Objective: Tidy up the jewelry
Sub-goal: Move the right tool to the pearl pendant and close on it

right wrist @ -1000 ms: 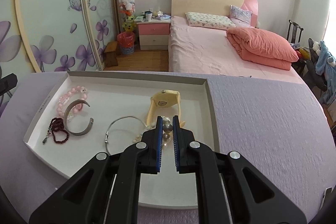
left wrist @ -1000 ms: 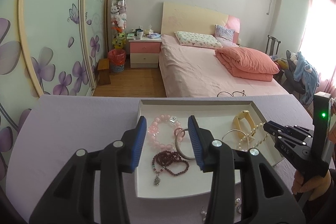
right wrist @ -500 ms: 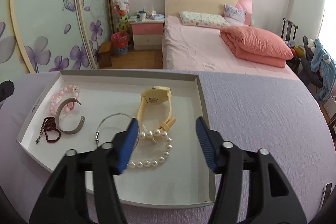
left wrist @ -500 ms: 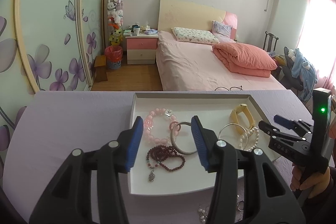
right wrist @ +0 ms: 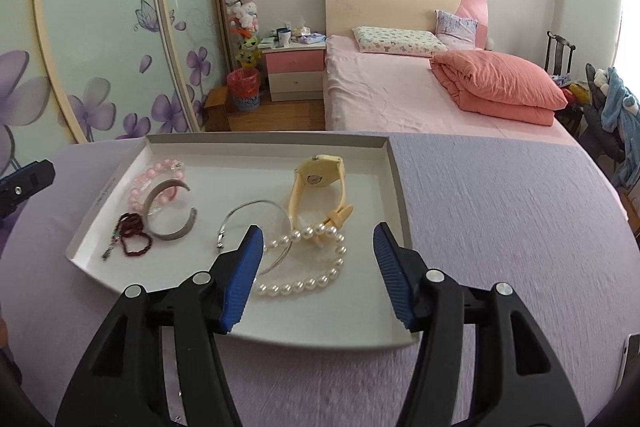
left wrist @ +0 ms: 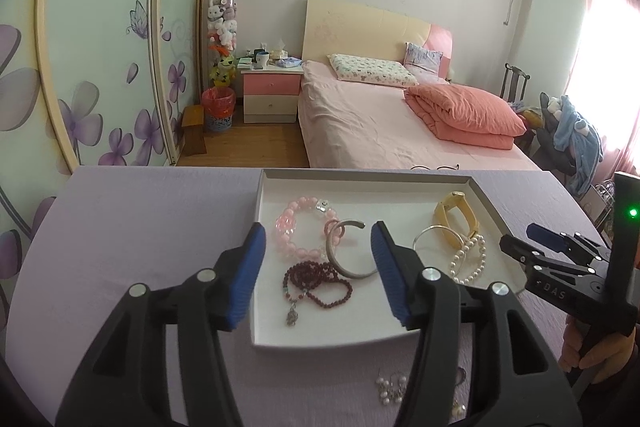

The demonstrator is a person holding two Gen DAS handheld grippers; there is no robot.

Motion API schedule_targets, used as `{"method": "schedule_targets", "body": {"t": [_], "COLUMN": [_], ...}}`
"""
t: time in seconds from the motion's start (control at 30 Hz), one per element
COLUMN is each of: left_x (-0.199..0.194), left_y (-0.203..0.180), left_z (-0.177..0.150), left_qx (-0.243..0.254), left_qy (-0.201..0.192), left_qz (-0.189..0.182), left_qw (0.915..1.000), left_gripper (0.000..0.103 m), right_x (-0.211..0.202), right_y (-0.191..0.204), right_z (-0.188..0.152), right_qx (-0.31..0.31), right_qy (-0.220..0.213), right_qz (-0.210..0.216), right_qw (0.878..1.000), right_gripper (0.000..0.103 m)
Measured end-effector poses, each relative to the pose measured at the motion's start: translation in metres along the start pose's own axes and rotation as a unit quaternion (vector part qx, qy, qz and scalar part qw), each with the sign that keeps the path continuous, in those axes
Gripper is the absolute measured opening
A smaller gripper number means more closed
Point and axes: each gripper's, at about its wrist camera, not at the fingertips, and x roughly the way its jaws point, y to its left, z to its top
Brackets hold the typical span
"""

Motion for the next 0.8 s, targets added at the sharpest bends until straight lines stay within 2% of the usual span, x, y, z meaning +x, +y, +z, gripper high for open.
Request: {"method": "schedule_targets", "body": {"t": [0.1, 0.4, 0.53, 0.8], "left_x": [-0.011, -0.047, -0.059, -0.074], "left_y": [0.002, 0.011, 0.01, 0.01], "left_z": [-0.01, -0.051, -0.069, -0.098], "left_qx": [-0.002, -0.004, 0.0, 0.012], "left_qy": [-0.001, 0.001, -0.003, -0.001], "left_qz": [-0.002, -0.003, -0.006, -0.009], "left_qw": [1.0, 1.0, 1.0, 0.9999], "left_gripper": [0.059, 0.076, 0.086, 0.097], "right_x": [-0.015, -0.056, -0.064, -0.063], "right_y": [0.003, 0.022, 0.035, 0.069], "right_z": [-0.011, -0.063, -0.089, -0.125], "right_qx": [0.006, 0.007, -0.002, -0.048], "right_qy": [-0.002, 0.008, 0.024, 0.065], "right_qz": [0.016, 0.063, 0.078, 0.089], "right_qw": [1.0, 0.998, 0.997, 0.993], "right_gripper": [0.058, 0.058, 0.058, 0.058]}}
